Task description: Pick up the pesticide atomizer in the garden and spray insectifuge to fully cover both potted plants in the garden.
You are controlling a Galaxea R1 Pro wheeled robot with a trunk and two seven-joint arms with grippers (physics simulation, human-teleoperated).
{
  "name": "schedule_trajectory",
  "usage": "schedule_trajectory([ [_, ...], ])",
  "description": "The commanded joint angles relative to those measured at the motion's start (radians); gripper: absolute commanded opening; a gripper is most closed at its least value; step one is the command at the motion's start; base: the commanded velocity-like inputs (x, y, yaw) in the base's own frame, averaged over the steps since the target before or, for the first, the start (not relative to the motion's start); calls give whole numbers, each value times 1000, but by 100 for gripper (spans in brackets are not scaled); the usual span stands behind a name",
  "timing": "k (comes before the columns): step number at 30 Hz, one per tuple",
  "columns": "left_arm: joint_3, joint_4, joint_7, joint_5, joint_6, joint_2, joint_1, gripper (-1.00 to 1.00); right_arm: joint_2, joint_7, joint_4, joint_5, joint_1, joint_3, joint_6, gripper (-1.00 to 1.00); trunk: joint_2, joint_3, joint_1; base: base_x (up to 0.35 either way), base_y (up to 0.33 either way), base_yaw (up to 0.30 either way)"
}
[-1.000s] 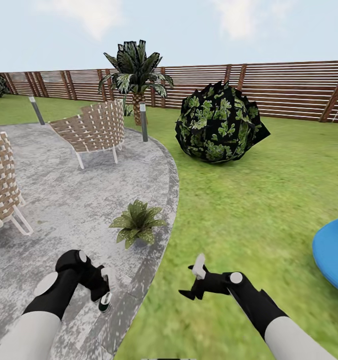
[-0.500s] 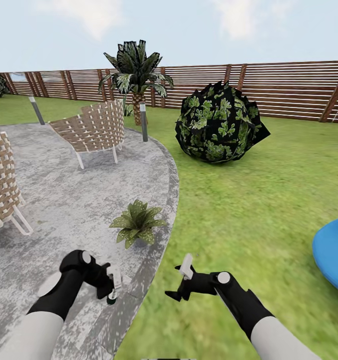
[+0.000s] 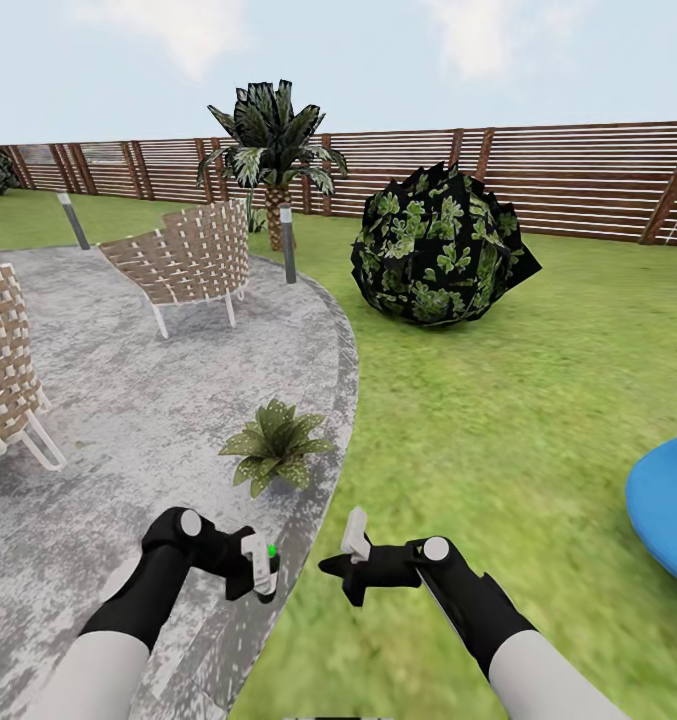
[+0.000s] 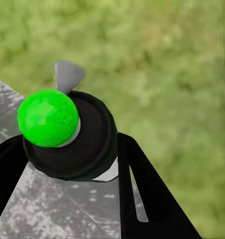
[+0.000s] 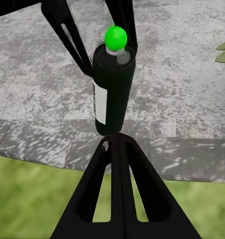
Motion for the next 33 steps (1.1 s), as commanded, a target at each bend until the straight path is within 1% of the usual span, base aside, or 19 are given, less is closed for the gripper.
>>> schedule_trajectory([
  [1,3,8,-9,-3,-2,-7,1,-100,0,2,-1,10,0,-1,-5,-100,0,-1,0,0,0,0],
  [3,-2,36,-13,-4,-28,-17,2,-100,0,2,-2,11,0,-1,-5,-100,0,-1,0,0,0,0],
  [5,-4,49,-16,-4,-37,-25,2,-100,0,2,-1,12,0,-2,-5,-100,0,-1,0,0,0,0],
  [9,-23,75,-16,-5,-40,-43,2,-100,-1,2,0,13,0,-3,-5,-100,0,-1,0,0,0,0],
  [13,-29,77,-16,-5,-37,-61,2,-100,-1,2,-1,13,0,-3,-5,-100,0,-1,0,0,0,0],
  [31,-31,76,-21,-2,-38,-95,2,-100,-1,2,-2,13,0,-4,-6,-100,0,-1,0,0,0,0],
  [33,-31,76,-21,7,-38,-96,2,-100,-1,2,-2,13,0,-4,-6,-100,0,-1,0,0,0,0],
])
